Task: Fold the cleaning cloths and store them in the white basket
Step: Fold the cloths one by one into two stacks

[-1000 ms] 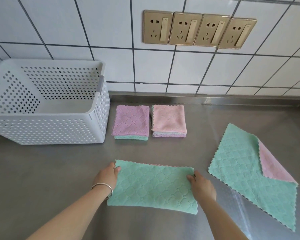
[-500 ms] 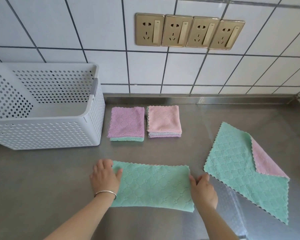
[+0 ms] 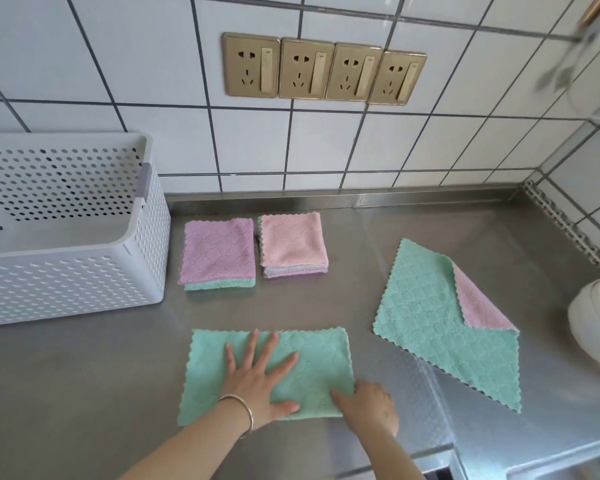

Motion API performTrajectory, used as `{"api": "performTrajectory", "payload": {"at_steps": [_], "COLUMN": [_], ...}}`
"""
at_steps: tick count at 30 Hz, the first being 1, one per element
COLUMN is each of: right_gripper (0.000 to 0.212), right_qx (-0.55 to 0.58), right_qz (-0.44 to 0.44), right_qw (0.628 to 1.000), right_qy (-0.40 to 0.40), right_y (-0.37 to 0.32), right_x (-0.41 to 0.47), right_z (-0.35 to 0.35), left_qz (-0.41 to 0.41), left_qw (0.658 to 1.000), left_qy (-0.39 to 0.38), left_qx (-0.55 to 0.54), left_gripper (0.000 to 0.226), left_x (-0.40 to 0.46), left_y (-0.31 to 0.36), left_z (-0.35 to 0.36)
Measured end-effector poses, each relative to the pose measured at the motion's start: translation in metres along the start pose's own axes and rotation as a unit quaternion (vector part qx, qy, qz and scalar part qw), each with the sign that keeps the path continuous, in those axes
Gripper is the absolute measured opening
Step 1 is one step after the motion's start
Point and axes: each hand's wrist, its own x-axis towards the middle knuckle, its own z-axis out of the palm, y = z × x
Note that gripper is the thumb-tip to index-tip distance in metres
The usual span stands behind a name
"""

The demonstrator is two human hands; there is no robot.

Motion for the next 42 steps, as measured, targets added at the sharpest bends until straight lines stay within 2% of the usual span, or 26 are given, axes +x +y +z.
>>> {"api": "performTrajectory", "payload": {"at_steps": [3,5,6,7,8,9,10,12,14,16,18,21,25,29,34,37,39,40,42], "right_gripper": [0.023,0.012,0.015,0.014,0.012,0.010,0.013,0.025,0.041,0.066,0.085,0.097,0.120,0.114,0.099,0.092,0.077,0.068,0.051], "right_qx": [0.063,0.086,0.100,0.094,0.081,0.068,0.065,0.065,0.039,-0.001,-0.064,-0.137,-0.158,-0.168,-0.179,-0.180,-0.115,-0.058,0.059], "right_qz": [-0.041,-0.115,-0.173,-0.233,-0.295,-0.352,-0.406,-0.487,-0.521,-0.507,-0.490,-0.470,-0.462,-0.450,-0.418,-0.417,-0.413,-0.400,-0.338], "right_qw": [0.994,0.972,0.951,0.926,0.899,0.874,0.852,0.819,0.810,0.834,0.854,0.865,0.870,0.876,0.890,0.889,0.899,0.909,0.927], "right_qy": [0.075,0.186,0.237,0.281,0.314,0.329,0.322,0.297,0.267,0.216,0.162,0.108,0.076,0.044,0.024,0.060,0.091,0.101,0.148], "right_y": [-0.005,-0.015,-0.024,-0.033,-0.042,-0.050,-0.059,-0.073,-0.082,-0.082,-0.082,-0.078,-0.079,-0.082,-0.082,-0.083,-0.087,-0.090,-0.095], "right_x": [-0.008,-0.019,-0.028,-0.036,-0.041,-0.046,-0.050,-0.057,-0.062,-0.060,-0.056,-0.048,-0.044,-0.045,-0.044,-0.044,-0.045,-0.047,-0.045], "right_z": [-0.001,0.001,0.002,0.004,0.007,0.009,0.014,0.024,0.034,0.045,0.054,0.068,0.084,0.084,0.086,0.090,0.086,0.081,0.070], "left_qz": [-0.009,-0.024,-0.050,-0.074,-0.096,-0.116,-0.131,-0.173,-0.209,-0.227,-0.248,-0.279,-0.311,-0.327,-0.356,-0.365,-0.368,-0.379,-0.408], "left_qw": [0.998,0.991,0.969,0.929,0.881,0.841,0.820,0.808,0.804,0.783,0.786,0.800,0.807,0.816,0.793,0.819,0.853,0.856,0.840], "left_qy": [-0.053,0.002,0.034,0.051,0.051,0.045,0.059,0.080,0.089,0.105,0.109,0.091,0.085,0.107,0.158,0.168,0.165,0.173,0.194], "left_qx": [-0.044,-0.133,-0.238,-0.358,-0.461,-0.526,-0.555,-0.558,-0.549,-0.569,-0.556,-0.524,-0.494,-0.465,-0.468,-0.409,-0.331,-0.306,-0.301], "left_gripper": [0.096,0.116,0.117,0.103,0.074,0.044,0.033,0.033,0.028,0.022,0.018,0.022,0.033,0.040,0.030,0.025,0.027,0.029,0.033], "left_x": [0.000,-0.006,-0.011,-0.016,-0.018,-0.019,-0.020,-0.022,-0.026,-0.030,-0.037,-0.042,-0.047,-0.046,-0.046,-0.047,-0.048,-0.049,-0.052], "left_y": [0.008,0.017,0.020,0.020,0.021,0.020,0.014,-0.002,-0.021,-0.040,-0.058,-0.074,-0.078,-0.077,-0.072,-0.068,-0.066,-0.065,-0.066], "left_z": [-0.019,-0.039,-0.051,-0.064,-0.075,-0.084,-0.086,-0.082,-0.073,-0.061,-0.049,-0.033,-0.026,-0.020,-0.014,-0.013,-0.010,-0.009,-0.008]}}
